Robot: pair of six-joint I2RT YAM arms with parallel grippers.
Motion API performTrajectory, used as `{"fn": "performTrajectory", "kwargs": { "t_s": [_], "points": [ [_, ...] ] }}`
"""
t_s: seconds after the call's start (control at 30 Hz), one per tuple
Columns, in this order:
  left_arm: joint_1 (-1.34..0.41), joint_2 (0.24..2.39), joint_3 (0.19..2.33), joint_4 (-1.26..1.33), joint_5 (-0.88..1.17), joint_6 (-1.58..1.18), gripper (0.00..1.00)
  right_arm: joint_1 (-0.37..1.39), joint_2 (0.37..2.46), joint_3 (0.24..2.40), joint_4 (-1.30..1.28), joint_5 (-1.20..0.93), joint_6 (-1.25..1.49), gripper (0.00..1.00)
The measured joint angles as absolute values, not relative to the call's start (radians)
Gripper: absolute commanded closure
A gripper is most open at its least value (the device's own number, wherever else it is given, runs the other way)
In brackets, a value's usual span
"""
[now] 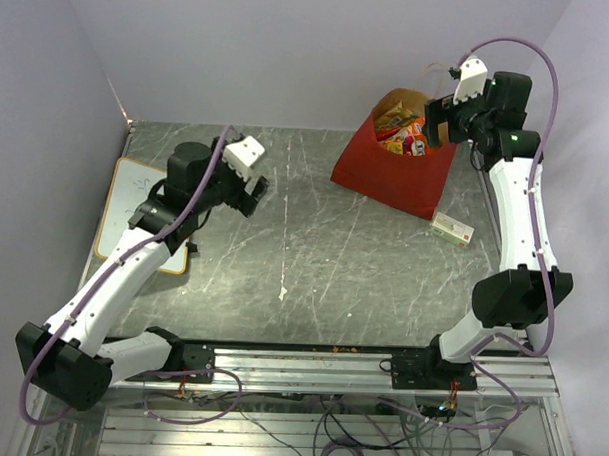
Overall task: Place the snacks into the paper bag
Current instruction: Reset both arms
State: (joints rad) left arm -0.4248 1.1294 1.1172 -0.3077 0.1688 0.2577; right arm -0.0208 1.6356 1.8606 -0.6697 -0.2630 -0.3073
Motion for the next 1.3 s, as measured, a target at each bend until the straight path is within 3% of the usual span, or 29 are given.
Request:
{"fn": "performTrajectory", "kwargs": {
  "t_s": [0.33, 0.6, 0.97, 1.3],
  "points": [
    [-0.260, 1.056, 1.109, -0.248, -0.037, 0.098, 0.01, -0.020, 1.535, 1.724, -0.684, -0.216, -0.274, 0.00],
    [-0.231, 0.974, 1.106, -0.231, -0.134, 0.085, 0.01, -0.021, 1.327, 1.448, -0.646, -0.120, -0.209, 0.00],
    [-0.221, 0.869, 1.184, -0.379, -0.242, 0.093, 0.01, -0.021, 1.044, 1.235, -0.553, -0.179, -0.166, 0.00],
    [-0.207, 0.677, 1.051, -0.356, -0.258, 0.112, 0.01, -0.022, 0.827, 1.093, -0.420, -0.199, -0.134, 0.00]
  ]
}}
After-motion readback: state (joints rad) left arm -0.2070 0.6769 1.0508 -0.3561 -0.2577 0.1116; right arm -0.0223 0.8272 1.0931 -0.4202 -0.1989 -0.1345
